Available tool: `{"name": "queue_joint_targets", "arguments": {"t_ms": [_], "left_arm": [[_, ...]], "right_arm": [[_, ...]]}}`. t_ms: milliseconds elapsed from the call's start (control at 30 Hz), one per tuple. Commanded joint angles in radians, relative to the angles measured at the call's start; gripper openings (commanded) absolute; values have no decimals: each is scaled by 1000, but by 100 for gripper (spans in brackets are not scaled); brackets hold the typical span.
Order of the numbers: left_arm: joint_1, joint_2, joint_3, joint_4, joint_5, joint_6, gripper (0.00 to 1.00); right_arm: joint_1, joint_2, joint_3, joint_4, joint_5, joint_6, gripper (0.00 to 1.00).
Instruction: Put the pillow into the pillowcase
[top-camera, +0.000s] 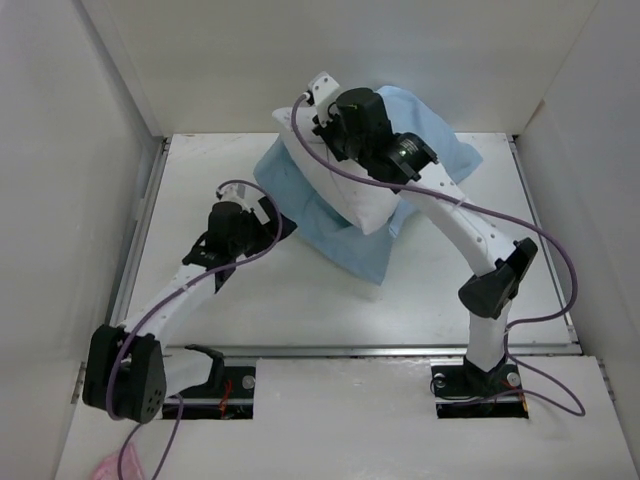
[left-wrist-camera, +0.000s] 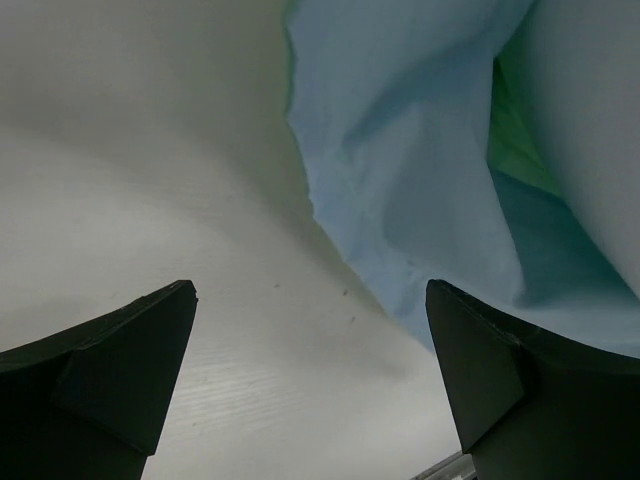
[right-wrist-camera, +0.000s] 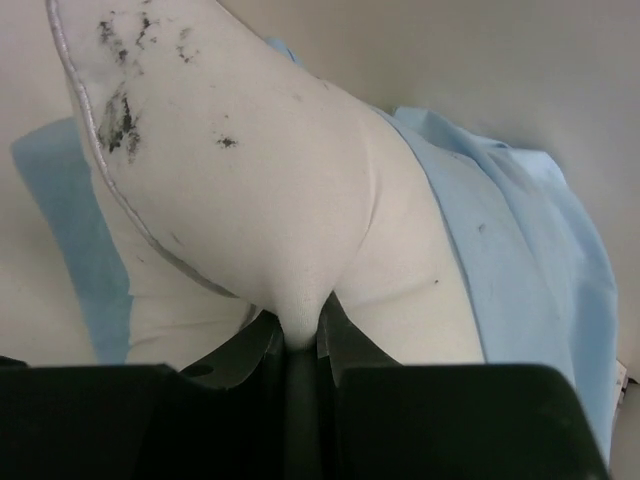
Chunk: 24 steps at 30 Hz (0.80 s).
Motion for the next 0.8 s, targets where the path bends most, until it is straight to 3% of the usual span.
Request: {"name": "queue_joint_targets", "arguments": {"t_ms": [0, 100, 233, 300, 400, 633, 667, 700, 733, 767], "left_arm": [[-59, 54, 27, 314, 71, -20, 100], [-88, 166, 80, 397, 14, -38, 100], [-88, 289, 90, 663, 115, -116, 100], [-98, 361, 119, 722, 147, -130, 100], [-140, 482, 243, 618, 135, -106, 100], [-203, 715, 467, 593, 143, -74, 97], [-212, 733, 534, 561, 143, -52, 76], [-213, 752, 567, 520, 114, -42, 42], [-213, 761, 590, 482, 82, -29, 0], [-213, 761, 599, 408, 40, -12, 0]], "right_arm": [[-35, 2, 100, 2, -2, 22, 0], [-46, 13, 175, -22, -23, 31, 0], [-55, 22, 233, -33, -45, 40, 0], [-55, 31, 247, -44, -54, 49, 0], [-78, 31, 247, -44, -86, 77, 0], [-110, 31, 256, -53, -222, 142, 0], [-120, 31, 246, -53, -223, 154, 0], [-120, 21, 246, -53, -223, 154, 0], [-120, 21, 246, -53, -207, 154, 0], [-129, 21, 223, -53, -207, 154, 0]]}}
